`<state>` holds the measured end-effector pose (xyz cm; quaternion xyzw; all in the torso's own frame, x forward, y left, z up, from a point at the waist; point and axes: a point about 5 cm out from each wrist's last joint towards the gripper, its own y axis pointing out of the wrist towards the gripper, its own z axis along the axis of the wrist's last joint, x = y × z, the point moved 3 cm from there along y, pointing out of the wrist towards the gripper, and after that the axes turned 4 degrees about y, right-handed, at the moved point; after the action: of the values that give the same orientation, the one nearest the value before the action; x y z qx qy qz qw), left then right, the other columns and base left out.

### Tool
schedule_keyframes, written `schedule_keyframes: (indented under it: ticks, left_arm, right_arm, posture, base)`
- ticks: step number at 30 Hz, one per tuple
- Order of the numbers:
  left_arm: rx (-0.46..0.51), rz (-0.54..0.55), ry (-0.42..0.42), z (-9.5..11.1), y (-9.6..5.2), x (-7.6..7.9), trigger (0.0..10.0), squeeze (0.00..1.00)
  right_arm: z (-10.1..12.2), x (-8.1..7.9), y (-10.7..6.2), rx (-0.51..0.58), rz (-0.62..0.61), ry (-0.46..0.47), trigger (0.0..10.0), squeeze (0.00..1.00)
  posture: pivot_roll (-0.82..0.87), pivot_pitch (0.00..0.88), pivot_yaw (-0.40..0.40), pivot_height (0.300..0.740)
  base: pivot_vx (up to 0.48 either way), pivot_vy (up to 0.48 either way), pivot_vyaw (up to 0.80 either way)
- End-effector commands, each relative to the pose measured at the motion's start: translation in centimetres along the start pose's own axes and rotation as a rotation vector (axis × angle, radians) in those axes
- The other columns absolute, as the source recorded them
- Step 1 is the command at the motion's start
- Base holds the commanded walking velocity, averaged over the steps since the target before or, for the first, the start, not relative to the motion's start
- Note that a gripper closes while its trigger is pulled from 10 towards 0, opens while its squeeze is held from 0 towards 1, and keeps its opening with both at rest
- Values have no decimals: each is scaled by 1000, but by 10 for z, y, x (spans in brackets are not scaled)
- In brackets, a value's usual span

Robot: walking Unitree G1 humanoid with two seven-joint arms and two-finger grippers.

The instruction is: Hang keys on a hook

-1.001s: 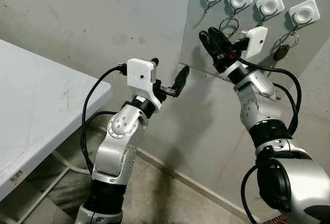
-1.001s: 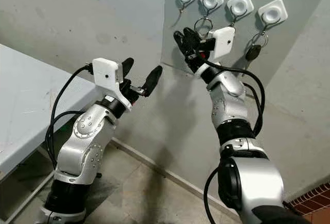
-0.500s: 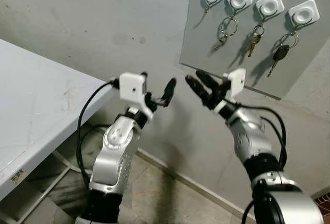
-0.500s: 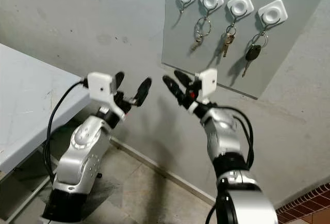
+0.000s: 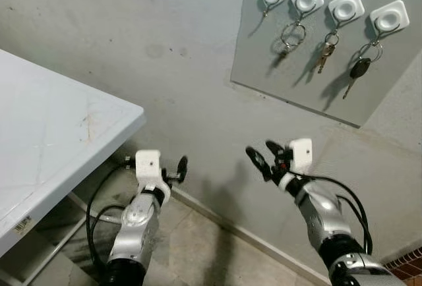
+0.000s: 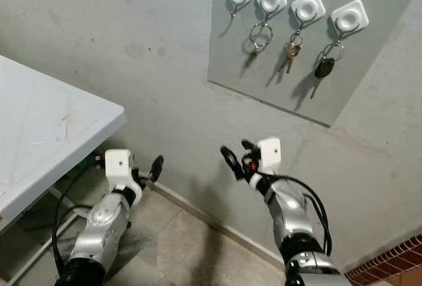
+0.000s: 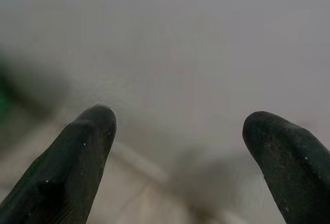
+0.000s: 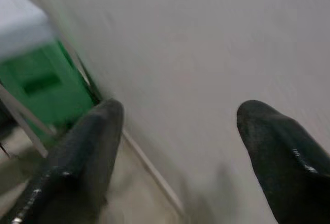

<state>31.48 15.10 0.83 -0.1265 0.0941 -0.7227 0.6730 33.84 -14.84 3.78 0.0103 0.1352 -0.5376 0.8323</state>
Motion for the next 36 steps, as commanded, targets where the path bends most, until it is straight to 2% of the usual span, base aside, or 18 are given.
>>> schedule_keyframes:
  ticks: [1,5,9,11,13,15,17,19,23,26,27,32,36]
  left_arm:
    - [-14,28,6,-9,-1,-6,10000,0]
    - [-86,56,53,-32,-6,-11,10000,0]
    - [-203,60,107,-60,-16,-15,10000,0]
    - [-251,65,94,-71,-21,-16,10000,0]
    - [-317,63,-17,-87,-30,-17,10000,0]
    - [-340,65,-6,-92,-32,-17,10000,0]
    - [-382,63,24,-101,-38,-15,10000,0]
    - [-402,58,19,-108,-43,-13,10000,0]
    - [-491,50,31,-130,-60,-10,10000,0]
    - [-512,53,27,-135,-65,-11,10000,0]
    - [-516,57,22,-136,-66,-12,10000,0]
    - [-518,72,8,-139,-70,-15,10000,0]
    - [-511,77,-2,-138,-70,-17,10000,0]
  right_arm:
    - [-10,5,-5,-42,-41,-23,10000,1000]
    - [-33,14,-17,-136,-122,-23,10000,1000]
    - [-62,20,-35,-253,-199,-10,10000,1000]
    - [-76,22,-45,-312,-231,-9,10000,1000]
    - [-94,24,-60,-390,-276,-10,10000,1000]
    - [-98,25,-64,-406,-287,-3,10000,1000]
    - [-114,26,-79,-471,-320,-2,10000,1000]
    - [-124,27,-90,-514,-349,4,10000,1000]
    - [-150,29,-124,-631,-432,22,10000,1000]
    - [-158,28,-134,-666,-456,34,10000,1000]
    - [-161,28,-140,-682,-471,43,10000,0]
    - [-173,28,-158,-728,-528,86,10000,0]
    - [-180,26,-166,-795,-547,65,10000,0]
  posture:
    - [9,6,-42,740]
    - [7,8,-40,740]
    - [2,12,-30,740]
    - [3,13,-25,740]
    - [3,13,-16,740]
    - [1,12,-15,740]
    - [-8,9,-6,740]
    - [-12,7,-1,740]
    - [-22,0,17,740]
    - [-27,0,24,740]
    - [-31,0,28,740]
    - [-31,0,28,740]
    - [-30,0,21,740]
  base:
    - [0,0,0]
    - [0,0,0]
    - [0,0,0]
    - [0,0,0]
    - [0,0,0]
    - [0,0,0]
    - [0,0,0]
    - [0,0,0]
    - [0,0,0]
    - [0,0,0]
    - [0,0,0]
    - [0,0,0]
    - [0,0,0]
